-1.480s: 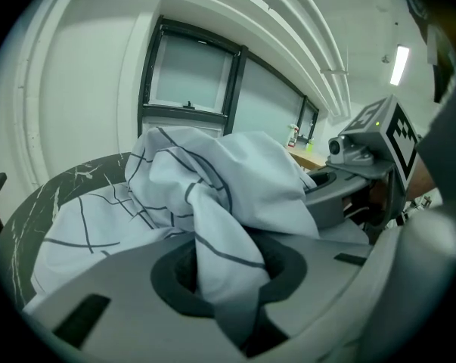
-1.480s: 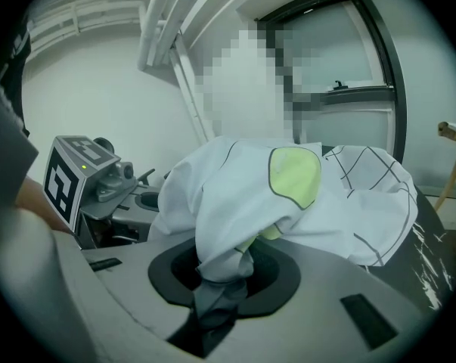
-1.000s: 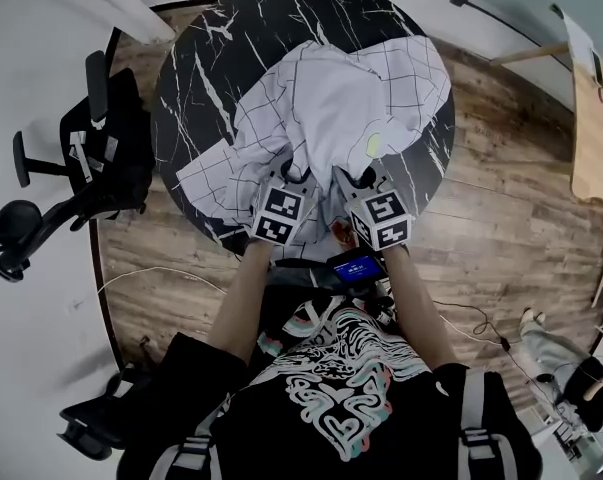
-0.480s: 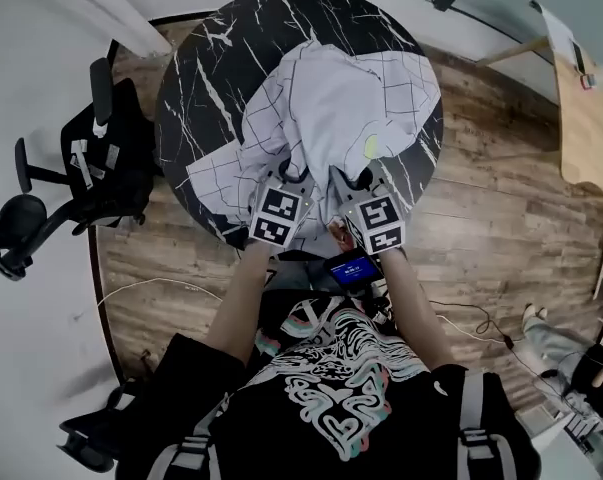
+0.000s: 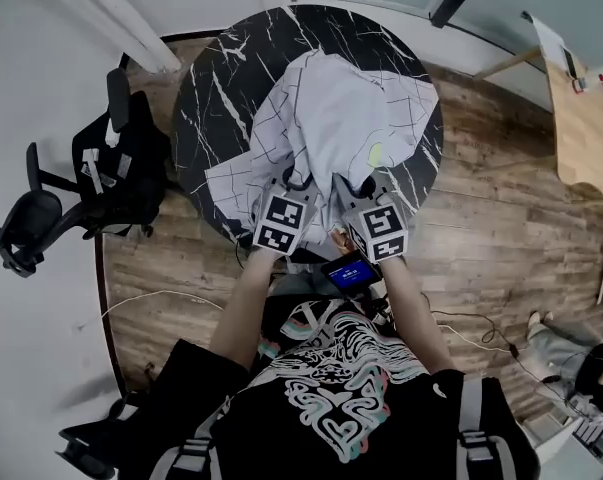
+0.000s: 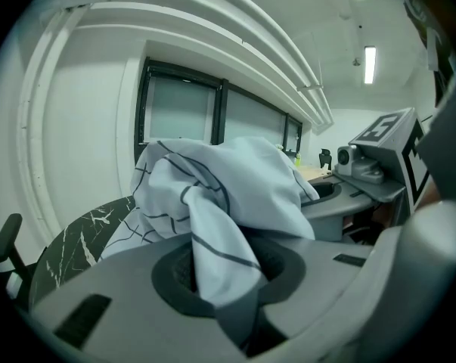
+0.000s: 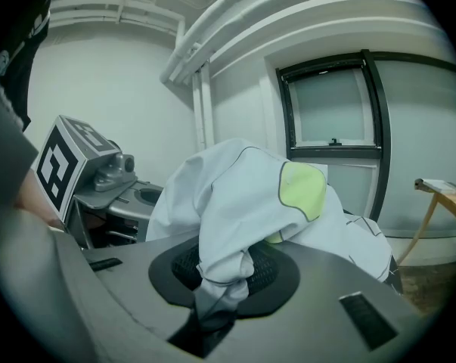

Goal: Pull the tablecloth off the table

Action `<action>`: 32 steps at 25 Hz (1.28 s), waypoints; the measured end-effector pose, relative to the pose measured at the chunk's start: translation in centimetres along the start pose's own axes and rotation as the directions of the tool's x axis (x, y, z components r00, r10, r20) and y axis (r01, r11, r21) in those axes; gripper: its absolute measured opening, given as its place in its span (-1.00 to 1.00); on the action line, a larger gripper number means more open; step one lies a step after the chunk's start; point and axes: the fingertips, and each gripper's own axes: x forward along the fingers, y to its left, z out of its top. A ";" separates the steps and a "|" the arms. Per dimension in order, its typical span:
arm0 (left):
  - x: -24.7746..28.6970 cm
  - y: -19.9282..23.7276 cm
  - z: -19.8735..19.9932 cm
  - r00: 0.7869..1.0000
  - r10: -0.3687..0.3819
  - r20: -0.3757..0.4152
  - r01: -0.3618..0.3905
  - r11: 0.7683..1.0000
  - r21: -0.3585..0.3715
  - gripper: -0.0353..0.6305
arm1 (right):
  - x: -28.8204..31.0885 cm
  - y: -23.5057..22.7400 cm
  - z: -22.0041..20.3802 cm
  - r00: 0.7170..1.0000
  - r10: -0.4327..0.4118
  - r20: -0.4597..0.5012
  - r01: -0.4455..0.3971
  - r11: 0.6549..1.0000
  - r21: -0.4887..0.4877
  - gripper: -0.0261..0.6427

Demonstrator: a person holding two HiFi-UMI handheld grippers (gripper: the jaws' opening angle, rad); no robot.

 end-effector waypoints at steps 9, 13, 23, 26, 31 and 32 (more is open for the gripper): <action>-2.4 0.5 1.6 0.999 0.022 0.044 -0.023 1.000 0.003 -0.69 | -0.5 1.7 2.3 0.999 0.006 0.040 -0.005 0.999 -0.034 -0.70; -3.3 1.1 2.8 0.997 0.042 0.069 -0.043 0.999 0.011 -0.69 | -0.4 2.2 3.8 0.998 0.026 0.061 -0.023 0.998 -0.063 -0.69; -5.3 1.5 6.1 0.992 0.069 0.108 -0.073 0.996 0.041 -0.69 | -1.2 2.9 7.4 0.991 0.040 0.127 -0.030 0.996 -0.082 -0.70; -5.5 1.7 7.1 0.991 0.071 0.115 -0.077 0.996 0.052 -0.69 | -1.3 2.7 8.3 0.989 0.039 0.145 -0.027 0.996 -0.080 -0.70; -5.6 2.7 8.5 0.990 0.072 0.121 -0.079 0.995 0.054 -0.69 | -0.7 2.6 9.8 0.986 0.041 0.161 -0.028 0.996 -0.082 -0.70; -5.6 2.9 8.8 0.990 0.074 0.123 -0.081 0.995 0.055 -0.69 | -0.5 2.5 10.2 0.986 0.040 0.165 -0.027 0.996 -0.083 -0.70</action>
